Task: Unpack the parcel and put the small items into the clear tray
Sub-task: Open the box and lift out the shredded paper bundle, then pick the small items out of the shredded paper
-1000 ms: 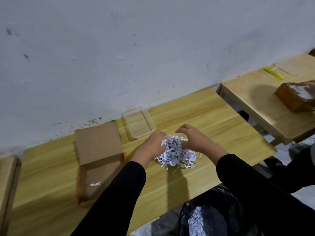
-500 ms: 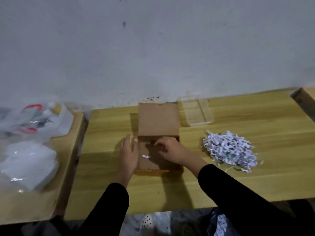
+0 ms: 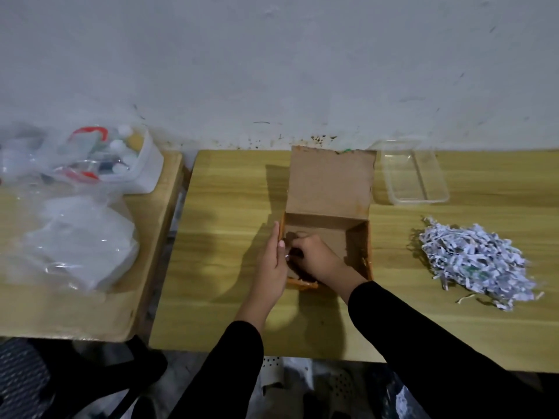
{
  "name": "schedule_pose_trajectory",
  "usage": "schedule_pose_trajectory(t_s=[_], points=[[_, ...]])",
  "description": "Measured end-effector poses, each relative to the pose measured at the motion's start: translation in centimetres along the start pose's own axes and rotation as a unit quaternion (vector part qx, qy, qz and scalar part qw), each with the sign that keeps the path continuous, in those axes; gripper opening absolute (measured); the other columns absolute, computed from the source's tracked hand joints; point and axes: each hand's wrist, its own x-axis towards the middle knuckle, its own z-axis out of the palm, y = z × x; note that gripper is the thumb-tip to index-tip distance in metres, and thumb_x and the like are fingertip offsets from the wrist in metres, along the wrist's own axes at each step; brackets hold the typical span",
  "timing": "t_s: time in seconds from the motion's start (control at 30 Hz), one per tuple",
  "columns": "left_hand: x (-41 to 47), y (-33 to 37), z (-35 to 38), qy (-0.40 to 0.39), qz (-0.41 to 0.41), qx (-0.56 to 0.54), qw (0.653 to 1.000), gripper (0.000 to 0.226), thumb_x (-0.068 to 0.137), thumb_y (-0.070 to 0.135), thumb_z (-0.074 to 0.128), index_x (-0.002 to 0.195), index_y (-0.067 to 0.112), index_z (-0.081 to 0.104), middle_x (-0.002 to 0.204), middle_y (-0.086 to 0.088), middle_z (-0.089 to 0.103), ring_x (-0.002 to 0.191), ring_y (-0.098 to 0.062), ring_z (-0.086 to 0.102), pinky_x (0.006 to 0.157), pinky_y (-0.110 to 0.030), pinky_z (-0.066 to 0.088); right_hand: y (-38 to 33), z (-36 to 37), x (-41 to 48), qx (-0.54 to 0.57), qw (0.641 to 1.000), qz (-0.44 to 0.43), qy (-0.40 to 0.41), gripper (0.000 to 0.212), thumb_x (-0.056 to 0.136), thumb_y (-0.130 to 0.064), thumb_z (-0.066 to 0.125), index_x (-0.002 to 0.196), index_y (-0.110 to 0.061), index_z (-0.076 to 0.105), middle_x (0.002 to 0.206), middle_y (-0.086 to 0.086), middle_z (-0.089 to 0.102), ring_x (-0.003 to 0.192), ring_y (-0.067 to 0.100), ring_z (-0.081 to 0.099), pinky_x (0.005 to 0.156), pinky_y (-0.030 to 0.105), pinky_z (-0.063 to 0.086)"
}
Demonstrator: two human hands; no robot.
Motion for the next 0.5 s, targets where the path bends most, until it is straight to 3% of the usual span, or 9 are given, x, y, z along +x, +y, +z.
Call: schedule_pose_trajectory(t_s=[0.17, 0.33, 0.43, 0.5], points=[[-0.3, 0.2, -0.6, 0.016, -0.006, 0.022, 1.0, 0.045, 0.102, 0.02, 0.031, 0.147, 0.019, 0.025, 0.131, 0.011, 0.039, 0.122, -0.001, 0.034, 0.091, -0.006, 0.027, 0.1, -1.5, -0.8, -0.021, 0.999, -0.009, -0.034, 0.018, 0.081, 0.0, 0.06, 0.095, -0.007, 0.07, 0.104, 0.013, 0.066, 0.099, 0.026, 0.06, 0.093, 0.033, 0.047], [0.8, 2.1, -0.3, 0.097, -0.03, 0.089, 0.991, 0.041, 0.093, 0.001, 0.043, 0.134, 0.01, 0.045, 0.133, -0.011, 0.051, 0.123, -0.027, 0.047, 0.098, -0.031, 0.038, 1.9, -6.0, -3.6, 0.023, 0.995, 0.011, 0.101, 0.013, 0.079, -0.003, 0.065, 0.088, -0.007, 0.072, 0.095, 0.013, 0.07, 0.087, 0.024, 0.064, 0.083, 0.03, 0.05], [0.8, 5.7, 1.3, 0.163, 0.024, 0.137, 0.977, 0.044, 0.086, -0.008, 0.045, 0.128, 0.003, 0.048, 0.133, -0.014, 0.046, 0.124, -0.028, 0.044, 0.101, -0.032, 0.035, 4.0, -9.7, -6.6, 0.057, 0.981, 0.028, 0.184, 0.007, 0.079, -0.001, 0.067, 0.084, -0.003, 0.071, 0.088, 0.016, 0.07, 0.073, 0.02, 0.06, 0.076, 0.029, 0.05], [0.5, 8.4, 3.9, 0.15, 0.075, 0.156, 0.974, 0.041, 0.088, -0.004, 0.044, 0.128, 0.006, 0.048, 0.135, -0.011, 0.045, 0.124, -0.026, 0.045, 0.101, -0.031, 0.036, 6.2, -12.2, -9.5, 0.056, 0.968, 0.056, 0.237, 0.006, 0.08, -0.002, 0.067, 0.084, -0.001, 0.071, 0.086, 0.017, 0.069, 0.069, 0.016, 0.058, 0.068, 0.021, 0.049]])
